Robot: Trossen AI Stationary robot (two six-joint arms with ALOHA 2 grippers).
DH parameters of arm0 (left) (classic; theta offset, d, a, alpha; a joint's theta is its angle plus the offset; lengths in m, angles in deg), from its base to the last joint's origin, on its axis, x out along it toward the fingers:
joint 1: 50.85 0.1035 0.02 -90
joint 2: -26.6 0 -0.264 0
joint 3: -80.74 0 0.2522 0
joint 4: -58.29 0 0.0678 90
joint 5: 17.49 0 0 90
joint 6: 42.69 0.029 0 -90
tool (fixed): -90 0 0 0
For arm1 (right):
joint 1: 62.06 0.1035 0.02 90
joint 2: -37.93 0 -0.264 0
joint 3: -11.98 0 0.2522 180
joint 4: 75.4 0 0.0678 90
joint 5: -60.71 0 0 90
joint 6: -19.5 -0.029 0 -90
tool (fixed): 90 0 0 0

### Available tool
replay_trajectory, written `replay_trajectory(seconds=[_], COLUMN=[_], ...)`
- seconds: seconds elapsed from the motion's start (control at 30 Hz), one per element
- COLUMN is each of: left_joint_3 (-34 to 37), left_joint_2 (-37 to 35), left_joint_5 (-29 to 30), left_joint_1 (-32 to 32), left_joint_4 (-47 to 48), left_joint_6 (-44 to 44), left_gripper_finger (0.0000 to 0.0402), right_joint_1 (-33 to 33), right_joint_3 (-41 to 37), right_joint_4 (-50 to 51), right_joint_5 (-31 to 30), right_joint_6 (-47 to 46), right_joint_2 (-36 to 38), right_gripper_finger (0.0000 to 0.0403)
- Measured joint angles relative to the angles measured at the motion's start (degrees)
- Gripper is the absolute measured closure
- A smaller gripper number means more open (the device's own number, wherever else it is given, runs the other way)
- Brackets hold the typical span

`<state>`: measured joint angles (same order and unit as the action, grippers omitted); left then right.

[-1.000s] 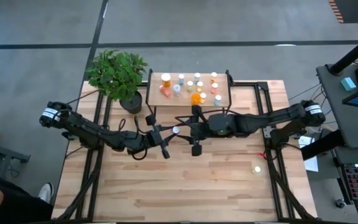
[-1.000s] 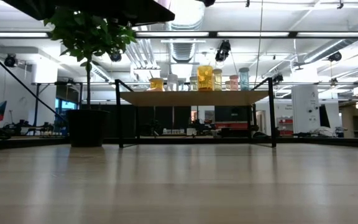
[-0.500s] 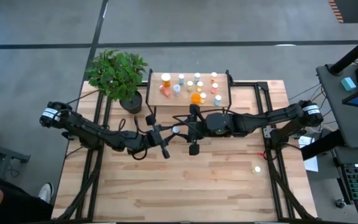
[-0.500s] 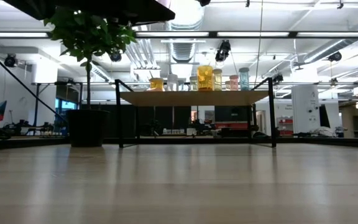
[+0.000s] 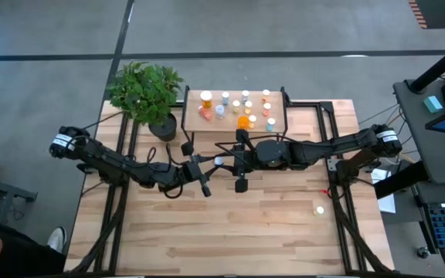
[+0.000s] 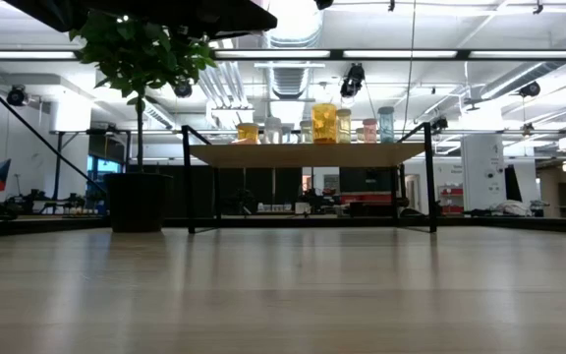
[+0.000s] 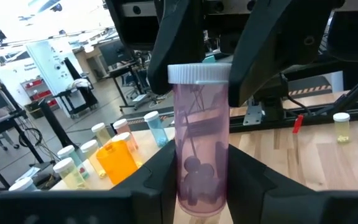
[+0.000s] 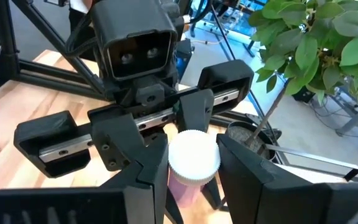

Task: Pick and place medicine bottles onto shelf by color
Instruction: Adjust the pink pill bottle on the shelf

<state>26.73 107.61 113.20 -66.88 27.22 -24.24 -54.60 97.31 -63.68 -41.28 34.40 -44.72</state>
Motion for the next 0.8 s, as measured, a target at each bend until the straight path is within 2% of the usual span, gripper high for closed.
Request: replay_trajectory(seconds=[0.3,0.43,0.63,0.8], left_joint_3=[0.0,0.21,0.88,4.44], left_joint_2=[-0.18,-1.19,-5.06,-10.86], left_joint_5=[0.34,3.19,4.46,4.92], left_joint_1=[0.02,-0.08,-0.47,-0.94], left_joint_4=[0.49,2.92,9.84,10.49], left_joint_6=[-0.07,-0.08,-1.64,-4.14], left_gripper_finger=[0.0221,0.0189,0.0176,0.0175], right_joint_1=[-0.03,-0.74,-3.13,-7.12], right_joint_3=[-0.08,1.96,7.61,12.91], right_joint_4=[0.78,5.05,16.42,24.44], right_joint_5=[-0.02,-0.09,-0.06,-0.02], right_joint_6=[-1.2,-3.67,-6.17,-7.53], right_joint_2=[-0.09,-0.09,-0.02,0.02], right_gripper_finger=[0.0297,0.0297,0.0297,0.0297])
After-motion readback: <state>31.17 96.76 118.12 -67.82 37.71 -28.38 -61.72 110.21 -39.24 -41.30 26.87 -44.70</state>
